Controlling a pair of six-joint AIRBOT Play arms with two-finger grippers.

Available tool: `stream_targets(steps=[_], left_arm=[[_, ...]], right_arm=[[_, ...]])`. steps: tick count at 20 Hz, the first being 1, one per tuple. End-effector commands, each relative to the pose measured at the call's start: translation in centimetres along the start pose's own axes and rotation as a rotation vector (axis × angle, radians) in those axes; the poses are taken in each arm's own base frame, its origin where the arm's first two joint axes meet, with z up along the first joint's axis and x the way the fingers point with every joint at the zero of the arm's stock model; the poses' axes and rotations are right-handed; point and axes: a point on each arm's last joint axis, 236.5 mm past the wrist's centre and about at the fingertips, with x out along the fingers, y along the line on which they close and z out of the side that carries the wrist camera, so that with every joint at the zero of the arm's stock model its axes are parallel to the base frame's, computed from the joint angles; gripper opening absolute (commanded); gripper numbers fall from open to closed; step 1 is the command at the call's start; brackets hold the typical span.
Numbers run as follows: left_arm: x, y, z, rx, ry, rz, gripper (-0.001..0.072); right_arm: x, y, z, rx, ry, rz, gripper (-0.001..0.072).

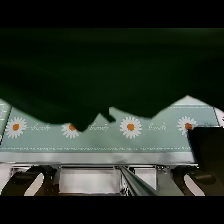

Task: Fold the shirts.

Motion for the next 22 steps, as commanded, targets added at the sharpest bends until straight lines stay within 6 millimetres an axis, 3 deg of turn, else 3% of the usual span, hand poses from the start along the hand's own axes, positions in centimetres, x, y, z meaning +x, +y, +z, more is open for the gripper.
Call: stream_targets(steps=[1, 5, 9, 11, 13, 18, 19, 20, 21, 22], left_arm=[[-1.7, 0.0, -3.1, -0.06, 0.046, 0.019, 0.0018], [5.7, -1.6, -12.7, -0.184, 0.329, -0.117, 0.0019], [15.2, 0.8, -23.5, -0.362, 0.459, -0.085, 0.0018], [18.5, 0.9, -28.2, -0.486, 0.513, -0.087, 0.0019], [21.2, -0.5, -31.4, -0.572, 0.546, -0.141, 0.0019], [27.0, -1.1, -35.2, -0.557, 0.619, -0.133, 0.0032], [27.6, -1.9, -36.2, -0.572, 0.674, -0.148, 0.0163], [28.3, -2.9, -37.1, -0.598, 0.728, -0.17, 0.0434], [28.5, -3.8, -38.1, -0.603, 0.796, -0.2, 0.0669], [28.0, -4.8, -39.0, -0.562, 0.896, -0.26, 0.0703]], right_arm=[[0.3, 0.3, -5.6, 0.05, 0.171, 0.011, 0.0026], [7.3, -0.2, -14.2, 0.203, 0.388, 0.062, 0.0026], [15.3, -2.6, -23.6, 0.33, 0.548, 0.027, 0.0026], [18.4, -4.5, -27.3, 0.367, 0.616, -0.031, 0.0026], [22.0, -6.1, -28.1, 0.402, 0.608, -0.062, 0.0026], [28.6, -13.2, -29.2, 0.556, 0.632, -0.196, 0.0027], [29.4, -13.7, -29.6, 0.608, 0.667, -0.198, 0.003], [30.1, -13.5, -30.0, 0.671, 0.704, -0.17, 0.0141], [30.4, -12.8, -30.2, 0.712, 0.751, -0.109, 0.0464], [30.2, -12.4, -30.1, 0.707, 0.798, -0.049, 0.0633]])
